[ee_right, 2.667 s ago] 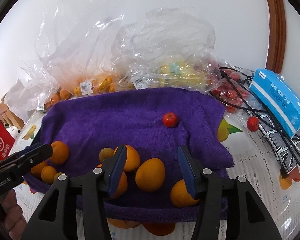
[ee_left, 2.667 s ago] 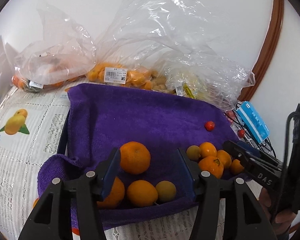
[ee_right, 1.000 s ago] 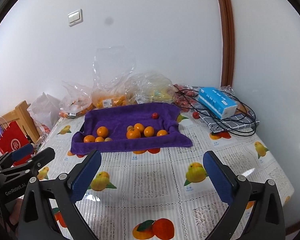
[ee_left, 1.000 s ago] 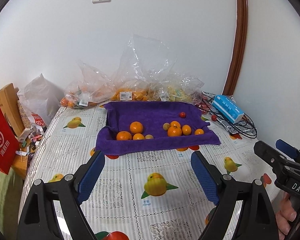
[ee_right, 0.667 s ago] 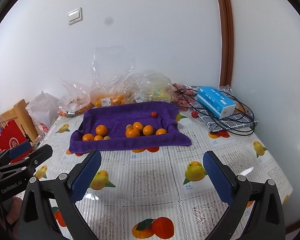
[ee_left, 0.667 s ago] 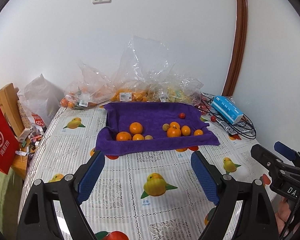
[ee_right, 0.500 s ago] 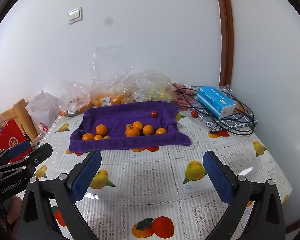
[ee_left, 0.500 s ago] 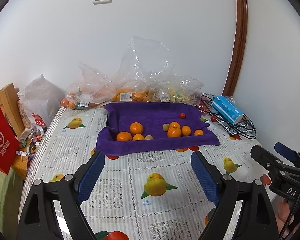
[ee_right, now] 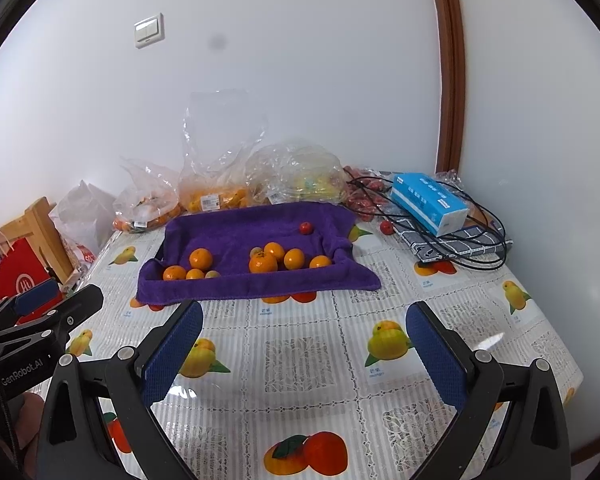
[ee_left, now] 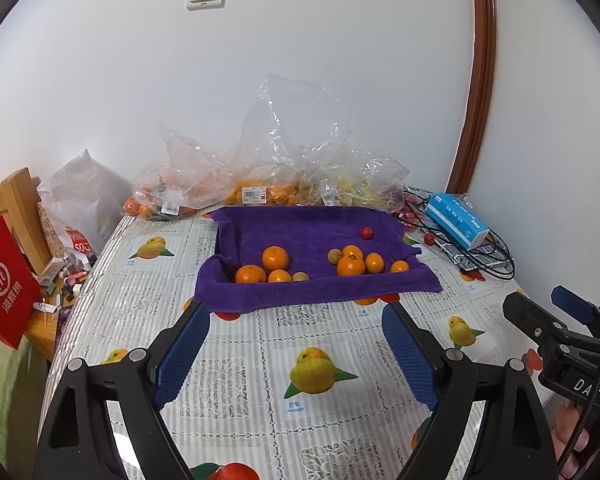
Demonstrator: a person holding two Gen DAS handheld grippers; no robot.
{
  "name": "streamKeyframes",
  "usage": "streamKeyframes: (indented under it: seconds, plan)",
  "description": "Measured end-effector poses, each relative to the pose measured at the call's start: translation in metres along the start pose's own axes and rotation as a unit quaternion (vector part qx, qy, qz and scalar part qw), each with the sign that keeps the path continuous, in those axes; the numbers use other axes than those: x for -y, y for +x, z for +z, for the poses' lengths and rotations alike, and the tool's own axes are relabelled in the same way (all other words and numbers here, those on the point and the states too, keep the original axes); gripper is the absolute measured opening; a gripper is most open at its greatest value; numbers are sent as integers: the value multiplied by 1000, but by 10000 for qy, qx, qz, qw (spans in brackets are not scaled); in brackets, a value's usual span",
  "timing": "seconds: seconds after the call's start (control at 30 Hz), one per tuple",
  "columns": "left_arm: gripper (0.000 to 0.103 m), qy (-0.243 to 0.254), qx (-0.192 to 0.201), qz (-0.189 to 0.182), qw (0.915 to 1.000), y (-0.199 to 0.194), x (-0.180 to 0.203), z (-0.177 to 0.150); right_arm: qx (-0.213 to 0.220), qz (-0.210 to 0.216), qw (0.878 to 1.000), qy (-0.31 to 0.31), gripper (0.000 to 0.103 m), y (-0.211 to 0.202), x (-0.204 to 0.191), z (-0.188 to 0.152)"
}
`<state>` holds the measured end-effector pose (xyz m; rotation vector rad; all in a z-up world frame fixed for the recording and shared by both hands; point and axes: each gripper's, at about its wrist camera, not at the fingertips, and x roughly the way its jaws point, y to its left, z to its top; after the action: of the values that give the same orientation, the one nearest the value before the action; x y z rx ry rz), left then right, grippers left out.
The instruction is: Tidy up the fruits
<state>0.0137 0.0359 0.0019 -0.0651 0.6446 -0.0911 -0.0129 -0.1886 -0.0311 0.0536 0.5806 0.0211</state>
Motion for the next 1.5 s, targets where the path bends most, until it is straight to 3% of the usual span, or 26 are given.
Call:
streamKeyframes:
  seconds: [1.5]
  plan:
    - [87, -28, 10, 44, 10000, 2, -5, 4, -26, 12, 10000, 28, 101, 2, 1, -1]
